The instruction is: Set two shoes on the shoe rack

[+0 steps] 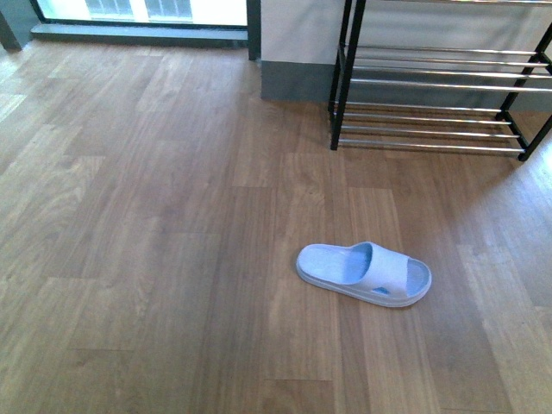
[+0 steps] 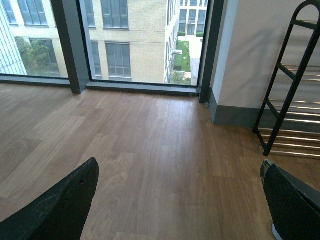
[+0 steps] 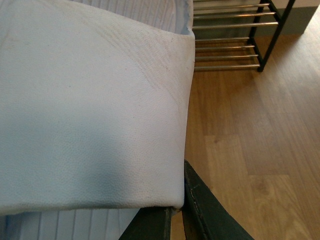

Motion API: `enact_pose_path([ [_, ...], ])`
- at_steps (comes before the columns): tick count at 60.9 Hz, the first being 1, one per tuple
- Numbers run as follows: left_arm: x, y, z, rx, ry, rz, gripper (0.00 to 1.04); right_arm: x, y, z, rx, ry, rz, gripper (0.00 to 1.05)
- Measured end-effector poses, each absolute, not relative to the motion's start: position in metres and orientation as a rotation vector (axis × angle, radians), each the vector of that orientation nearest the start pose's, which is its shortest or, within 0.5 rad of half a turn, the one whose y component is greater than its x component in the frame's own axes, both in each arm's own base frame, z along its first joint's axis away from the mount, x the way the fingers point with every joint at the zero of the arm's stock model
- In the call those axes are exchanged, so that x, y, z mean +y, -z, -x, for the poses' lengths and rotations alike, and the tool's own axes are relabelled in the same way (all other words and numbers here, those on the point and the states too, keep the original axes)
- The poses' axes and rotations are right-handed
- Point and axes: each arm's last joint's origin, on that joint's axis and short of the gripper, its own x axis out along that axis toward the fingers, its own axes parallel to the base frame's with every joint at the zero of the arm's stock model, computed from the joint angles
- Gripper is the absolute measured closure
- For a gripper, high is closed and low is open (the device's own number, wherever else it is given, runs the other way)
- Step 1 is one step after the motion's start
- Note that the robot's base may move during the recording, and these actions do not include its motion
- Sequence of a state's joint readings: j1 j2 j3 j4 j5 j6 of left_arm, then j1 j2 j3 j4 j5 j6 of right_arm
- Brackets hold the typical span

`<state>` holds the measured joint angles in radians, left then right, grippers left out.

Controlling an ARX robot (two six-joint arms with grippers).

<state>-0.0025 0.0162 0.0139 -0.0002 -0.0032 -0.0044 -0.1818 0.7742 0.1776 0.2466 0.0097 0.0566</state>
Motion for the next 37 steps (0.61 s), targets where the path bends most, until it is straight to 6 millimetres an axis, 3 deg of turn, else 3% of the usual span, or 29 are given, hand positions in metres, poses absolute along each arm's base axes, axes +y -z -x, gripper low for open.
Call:
enact_pose_path([
  [37, -0.0002, -0.167, -0.0979, 0.002, 0.003, 0.004, 0.09, -0.0293, -0.1667, -0.1554, 0.343, 0.204, -0.086, 1.03],
])
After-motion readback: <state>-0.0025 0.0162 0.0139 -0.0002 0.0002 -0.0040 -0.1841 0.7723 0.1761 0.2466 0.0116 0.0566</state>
